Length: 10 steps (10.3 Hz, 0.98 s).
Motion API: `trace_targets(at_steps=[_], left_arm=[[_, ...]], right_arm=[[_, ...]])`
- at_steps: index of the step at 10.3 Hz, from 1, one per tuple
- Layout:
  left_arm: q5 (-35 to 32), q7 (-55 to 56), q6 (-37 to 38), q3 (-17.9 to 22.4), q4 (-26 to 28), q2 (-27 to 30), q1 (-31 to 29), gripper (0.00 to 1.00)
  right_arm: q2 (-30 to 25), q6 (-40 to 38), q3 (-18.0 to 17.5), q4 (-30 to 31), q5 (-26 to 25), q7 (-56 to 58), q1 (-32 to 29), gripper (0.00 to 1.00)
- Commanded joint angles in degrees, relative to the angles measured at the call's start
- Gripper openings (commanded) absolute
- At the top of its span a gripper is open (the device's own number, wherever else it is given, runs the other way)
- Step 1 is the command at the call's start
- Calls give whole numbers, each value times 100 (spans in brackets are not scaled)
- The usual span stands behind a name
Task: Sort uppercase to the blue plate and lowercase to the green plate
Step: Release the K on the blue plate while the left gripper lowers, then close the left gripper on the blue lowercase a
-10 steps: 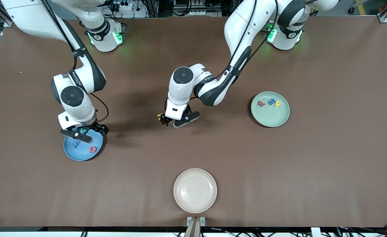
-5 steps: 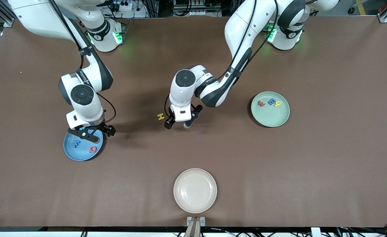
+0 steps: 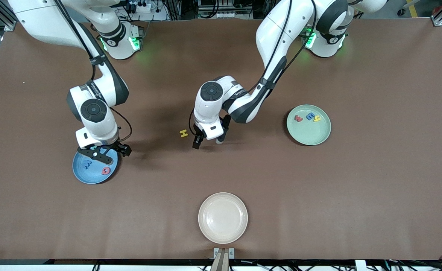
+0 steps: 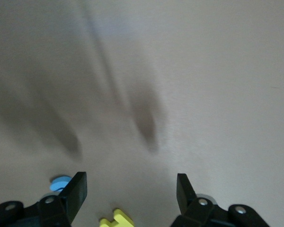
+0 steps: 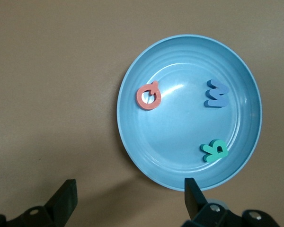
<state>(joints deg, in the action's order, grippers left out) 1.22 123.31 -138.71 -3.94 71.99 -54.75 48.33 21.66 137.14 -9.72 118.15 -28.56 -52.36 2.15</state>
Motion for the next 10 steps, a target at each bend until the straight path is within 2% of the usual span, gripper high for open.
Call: trace_targets(at_steps=[1, 3, 7, 9, 10], left_arm=[[395, 141, 352, 51, -89, -132, 194, 85], [729, 150, 633, 34, -89, -142, 230, 85], [967, 158, 802, 34, -89, -177, 247, 84], [994, 158, 793, -10, -115, -185, 265, 74], [994, 158, 784, -54, -115, -177, 265, 74]], right_arm=[[162, -47, -56, -117, -62, 565, -318, 100], [198, -47, -57, -117, -27, 920, -434, 100], [172, -47, -39, -178, -18, 824, -399, 100], [180, -56, -39, -354, -18, 876, -434, 100], [180, -47, -39, -354, -18, 850, -426, 100]])
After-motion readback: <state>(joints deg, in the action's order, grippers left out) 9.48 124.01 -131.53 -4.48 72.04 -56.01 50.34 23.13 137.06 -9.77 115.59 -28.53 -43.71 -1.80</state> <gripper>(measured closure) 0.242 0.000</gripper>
